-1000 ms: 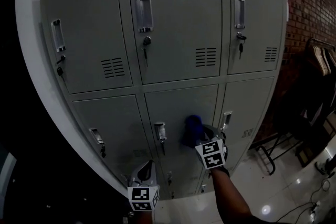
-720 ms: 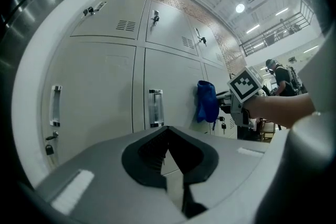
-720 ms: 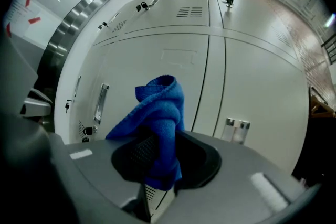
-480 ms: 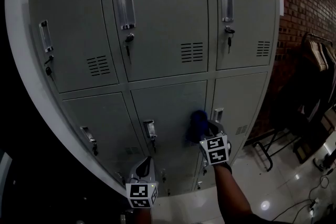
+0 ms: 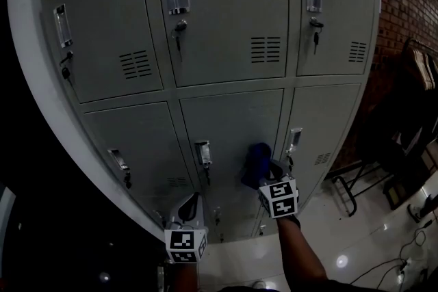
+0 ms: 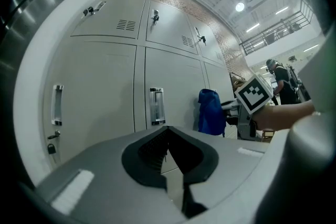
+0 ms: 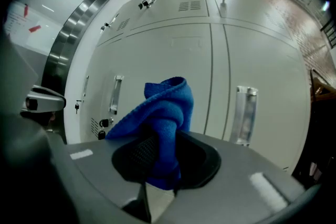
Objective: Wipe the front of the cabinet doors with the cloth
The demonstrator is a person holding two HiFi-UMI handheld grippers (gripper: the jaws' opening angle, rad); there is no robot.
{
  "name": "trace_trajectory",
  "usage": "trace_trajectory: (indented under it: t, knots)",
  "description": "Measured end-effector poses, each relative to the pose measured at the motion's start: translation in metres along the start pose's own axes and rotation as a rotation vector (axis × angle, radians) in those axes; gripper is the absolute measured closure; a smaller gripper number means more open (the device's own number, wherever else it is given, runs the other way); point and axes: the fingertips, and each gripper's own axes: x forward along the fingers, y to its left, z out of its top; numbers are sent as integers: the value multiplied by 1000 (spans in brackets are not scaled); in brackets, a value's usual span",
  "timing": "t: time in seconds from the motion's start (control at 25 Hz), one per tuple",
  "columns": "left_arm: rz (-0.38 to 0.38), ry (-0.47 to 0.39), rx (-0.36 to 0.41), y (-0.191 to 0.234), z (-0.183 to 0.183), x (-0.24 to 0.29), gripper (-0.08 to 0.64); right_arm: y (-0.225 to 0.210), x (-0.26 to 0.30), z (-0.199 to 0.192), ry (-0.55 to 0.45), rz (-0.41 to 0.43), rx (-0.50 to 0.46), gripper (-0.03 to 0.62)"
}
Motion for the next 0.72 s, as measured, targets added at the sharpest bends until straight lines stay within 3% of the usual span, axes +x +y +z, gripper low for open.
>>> trace_trajectory:
  t: [0.48, 0.72]
  knots:
    - [48, 14, -9, 52, -9, -32, 543, 118, 47, 1, 22, 145, -52, 509]
    - [57, 25, -9, 73, -13, -38, 543, 130, 60, -2, 48, 116, -80, 509]
